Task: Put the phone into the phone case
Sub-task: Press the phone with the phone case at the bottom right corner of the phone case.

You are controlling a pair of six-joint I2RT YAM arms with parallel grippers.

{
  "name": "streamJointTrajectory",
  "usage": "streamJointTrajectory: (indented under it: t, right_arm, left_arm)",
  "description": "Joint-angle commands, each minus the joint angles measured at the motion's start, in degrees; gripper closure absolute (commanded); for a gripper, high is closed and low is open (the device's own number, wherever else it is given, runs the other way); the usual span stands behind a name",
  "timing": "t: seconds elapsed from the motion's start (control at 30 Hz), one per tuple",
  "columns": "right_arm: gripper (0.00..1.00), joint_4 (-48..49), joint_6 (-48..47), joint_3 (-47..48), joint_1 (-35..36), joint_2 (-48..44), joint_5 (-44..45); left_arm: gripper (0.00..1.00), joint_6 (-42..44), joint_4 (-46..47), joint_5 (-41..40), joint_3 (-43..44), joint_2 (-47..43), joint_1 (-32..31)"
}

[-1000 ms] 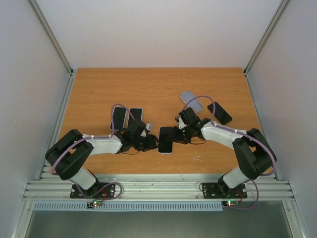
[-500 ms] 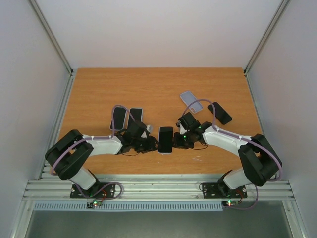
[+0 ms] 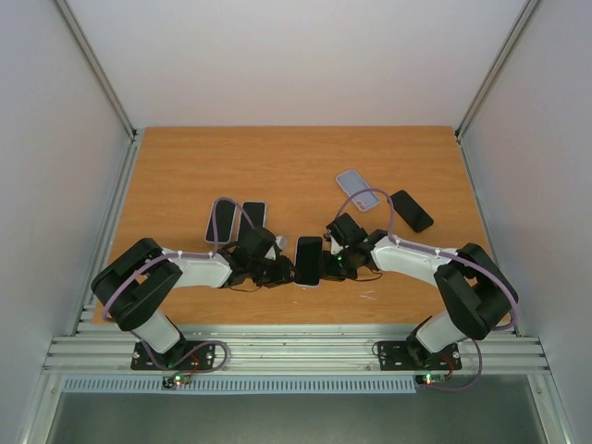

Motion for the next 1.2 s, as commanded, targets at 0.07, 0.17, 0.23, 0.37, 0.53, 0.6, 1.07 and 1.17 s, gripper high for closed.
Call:
streamJointTrajectory:
  t: [0.07, 0.17, 0.23, 0.37, 0.53, 0.6, 1.07, 1.17]
  right_arm:
    - [0.99, 3.1, 1.1, 1.5, 2.3, 3.7, -2.7]
    - [0.99, 2.7, 1.2, 2.7, 3.2, 5.6, -2.3]
    - [0.99, 1.5, 1.1, 3.6, 3.9, 7.3, -1.5]
    - [0.99, -2.5, 0.2, 5.7, 5.1, 11.4, 2.9]
    - [0.99, -7.0, -1.0, 7.9, 6.8, 16.6, 11.5]
    - [0.98, -8.3, -1.6, 8.9, 7.5, 18.5, 14.4]
    - [0.87, -11.8, -7.4, 13.5, 7.3, 10.5, 14.4]
    - [0.85, -12.5, -9.3, 14.7, 3.6, 6.6, 11.8]
  left_arm:
    - [0.67, -1.0, 3.4, 0.7, 0.5, 1.6, -1.5]
    - [0.68, -1.3, 3.6, 0.8, 0.5, 1.7, -1.8]
    - [0.68, -1.5, 3.7, 0.7, 0.5, 1.7, -2.1]
    - [0.68, -1.8, 3.8, 0.4, 0.1, 1.2, -2.3]
    - [0.67, -1.8, 3.0, -0.7, -0.6, -0.3, -2.2]
    - [0.67, -1.6, 2.0, -1.6, -0.9, -1.3, -2.2]
    - [0.57, 3.9, -12.1, -9.0, 1.9, -7.9, -0.4]
    - [0.56, 5.9, -14.8, -9.2, 4.1, -7.6, 0.6]
